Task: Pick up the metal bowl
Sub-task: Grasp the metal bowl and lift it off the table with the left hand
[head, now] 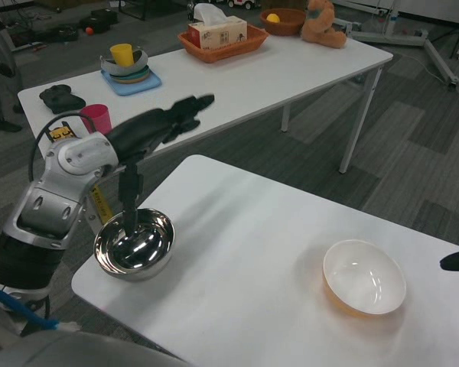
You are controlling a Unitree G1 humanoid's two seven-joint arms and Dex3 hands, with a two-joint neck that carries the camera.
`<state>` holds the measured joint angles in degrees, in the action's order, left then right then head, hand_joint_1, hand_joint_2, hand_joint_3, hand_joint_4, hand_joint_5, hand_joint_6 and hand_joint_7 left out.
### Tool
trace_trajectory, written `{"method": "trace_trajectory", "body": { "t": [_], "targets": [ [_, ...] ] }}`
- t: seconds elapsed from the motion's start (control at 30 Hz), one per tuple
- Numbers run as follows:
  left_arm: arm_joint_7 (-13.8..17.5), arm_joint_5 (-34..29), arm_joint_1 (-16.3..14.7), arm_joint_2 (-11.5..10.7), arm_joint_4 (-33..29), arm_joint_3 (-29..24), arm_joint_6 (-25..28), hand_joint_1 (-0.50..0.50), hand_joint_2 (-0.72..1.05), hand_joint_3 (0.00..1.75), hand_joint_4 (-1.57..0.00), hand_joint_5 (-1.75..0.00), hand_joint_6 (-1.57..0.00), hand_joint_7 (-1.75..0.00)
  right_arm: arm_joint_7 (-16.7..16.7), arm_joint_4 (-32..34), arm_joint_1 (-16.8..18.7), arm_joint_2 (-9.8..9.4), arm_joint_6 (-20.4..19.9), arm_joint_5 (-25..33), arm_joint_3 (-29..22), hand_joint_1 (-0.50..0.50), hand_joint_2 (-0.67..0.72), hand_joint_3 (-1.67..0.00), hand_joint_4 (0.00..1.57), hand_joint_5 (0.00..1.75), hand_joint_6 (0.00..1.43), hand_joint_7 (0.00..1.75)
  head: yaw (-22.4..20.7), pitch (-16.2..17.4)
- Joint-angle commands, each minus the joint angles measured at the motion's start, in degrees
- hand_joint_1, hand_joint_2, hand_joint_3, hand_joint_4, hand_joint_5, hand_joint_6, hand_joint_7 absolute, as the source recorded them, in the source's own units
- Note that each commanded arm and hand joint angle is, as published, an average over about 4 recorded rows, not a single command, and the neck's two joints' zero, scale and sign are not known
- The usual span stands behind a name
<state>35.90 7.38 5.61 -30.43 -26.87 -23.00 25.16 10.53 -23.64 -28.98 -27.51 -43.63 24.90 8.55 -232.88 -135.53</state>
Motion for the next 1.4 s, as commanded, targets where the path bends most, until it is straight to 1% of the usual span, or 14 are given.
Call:
{"method": "trace_trajectory", "body": {
  "t": [0.03,0.17,0.23,0.33,0.47,0.53,0.6,0.67,0.8,0.87,1.07,1.2,1.33,1.4],
  "targets": [
    [2.2,1.0,-0.6,-1.0,0.1,1.9,2.6,-0.50,-0.72,0.00,0.00,-0.41,0.00,-0.07,0.1,-0.4,-0.6,-0.92,-0.4,0.5,0.6,-0.46,0.66,0.00,0.00,0.00,0.00,0.00,-0.5,-0.1],
    [4.0,0.8,-0.6,-1.6,0.1,3.6,6.3,-0.50,-0.72,0.00,0.00,-0.49,0.00,-0.07,0.1,-0.5,-0.5,-1.10,-0.4,1.0,1.2,-0.46,0.66,0.00,0.00,0.00,0.00,0.00,-1.2,-0.4],
    [4.7,-0.6,-0.6,-2.4,0.1,5.2,8.4,-0.50,-0.72,0.00,0.00,-0.51,0.00,-0.07,0.1,-0.5,-0.4,-1.14,-0.4,1.0,1.3,-0.46,0.66,0.00,0.00,0.00,0.00,0.00,-1.7,-0.2],
    [5.1,-2.3,-0.7,-4.7,0.1,7.1,10.1,-0.50,-0.72,0.00,0.00,-0.51,0.00,-0.07,0.1,-0.8,-0.4,-1.25,-0.2,1.1,1.7,-0.46,0.66,0.00,0.00,0.00,0.00,0.00,-2.4,0.2],
    [5.3,-5.1,-0.8,-9.7,0.1,8.7,12.2,-0.50,-0.72,0.00,0.00,-0.51,0.00,-0.07,0.1,-1.9,-0.9,-1.49,-0.2,1.5,3.1,-0.46,0.66,0.00,0.00,0.00,0.00,0.00,-3.8,1.1],
    [5.4,-6.1,-0.8,-11.3,0.1,9.2,13.1,-0.50,-0.72,0.00,0.00,-0.51,0.00,-0.07,0.1,-2.3,-1.2,-1.49,-0.2,1.7,3.8,-0.46,0.66,0.00,0.00,0.00,0.00,0.00,-4.4,1.3],
    [5.6,-6.9,-0.9,-12.6,0.1,9.5,13.9,-0.50,-0.72,0.00,0.00,-0.56,0.00,-0.07,0.1,-2.6,-1.5,-1.49,-0.2,1.8,4.5,-0.46,0.66,0.00,0.00,0.00,0.00,0.00,-4.9,1.7],
    [6.4,-7.9,-1.3,-13.6,0.1,10.0,15.4,-0.50,-0.68,0.00,0.00,-0.62,0.00,-0.07,0.1,-3.0,-1.8,-1.49,-0.2,1.9,4.9,-0.46,0.66,0.00,0.00,0.00,0.00,0.00,-4.9,1.8],
    [8.3,-8.8,-2.0,-14.0,0.1,11.5,18.3,-0.50,-0.64,0.00,0.00,-0.72,0.00,-0.07,0.1,-3.7,-2.3,-1.49,-0.2,2.5,5.6,-0.46,0.66,0.00,0.00,0.00,0.00,0.00,-5.4,2.1],
    [9.0,-8.7,-2.3,-14.0,0.1,12.1,19.0,-0.50,-0.64,0.00,0.00,-0.72,0.00,-0.07,0.1,-4.1,-2.6,-1.45,-0.2,2.8,6.0,-0.46,0.66,0.00,0.00,0.00,0.00,0.00,-5.6,2.3],
    [9.0,-6.0,-2.8,-14.0,0.1,13.6,19.2,-0.50,-0.64,0.00,0.00,-0.72,0.00,-0.07,0.1,-4.9,-3.0,-1.23,-0.2,3.2,6.5,-0.46,0.66,0.00,0.00,0.00,0.00,0.00,-6.0,2.8],
    [9.0,-1.0,-3.0,-13.9,0.1,14.3,17.6,-0.50,-0.55,0.00,0.00,-0.82,0.00,-0.07,0.0,-5.4,-3.3,-1.23,-0.2,3.4,6.6,-0.46,0.66,0.00,0.00,0.00,0.00,0.00,-6.2,3.0],
    [9.0,3.9,-3.3,-12.7,0.1,14.3,14.6,-0.50,-0.55,0.02,0.00,-0.72,0.00,-0.07,0.1,-5.6,-3.5,-1.23,-0.2,3.6,6.9,-0.46,0.66,0.00,0.00,0.00,0.00,0.00,-6.4,3.0],
    [9.0,5.3,-3.5,-12.2,0.1,14.3,13.4,-0.50,-0.55,0.02,0.00,-0.72,0.00,-0.07,0.1,-5.9,-3.6,-1.27,-0.2,3.8,7.2,-0.46,0.66,0.00,0.00,0.00,0.00,0.00,-6.5,3.1]
  ]
}}
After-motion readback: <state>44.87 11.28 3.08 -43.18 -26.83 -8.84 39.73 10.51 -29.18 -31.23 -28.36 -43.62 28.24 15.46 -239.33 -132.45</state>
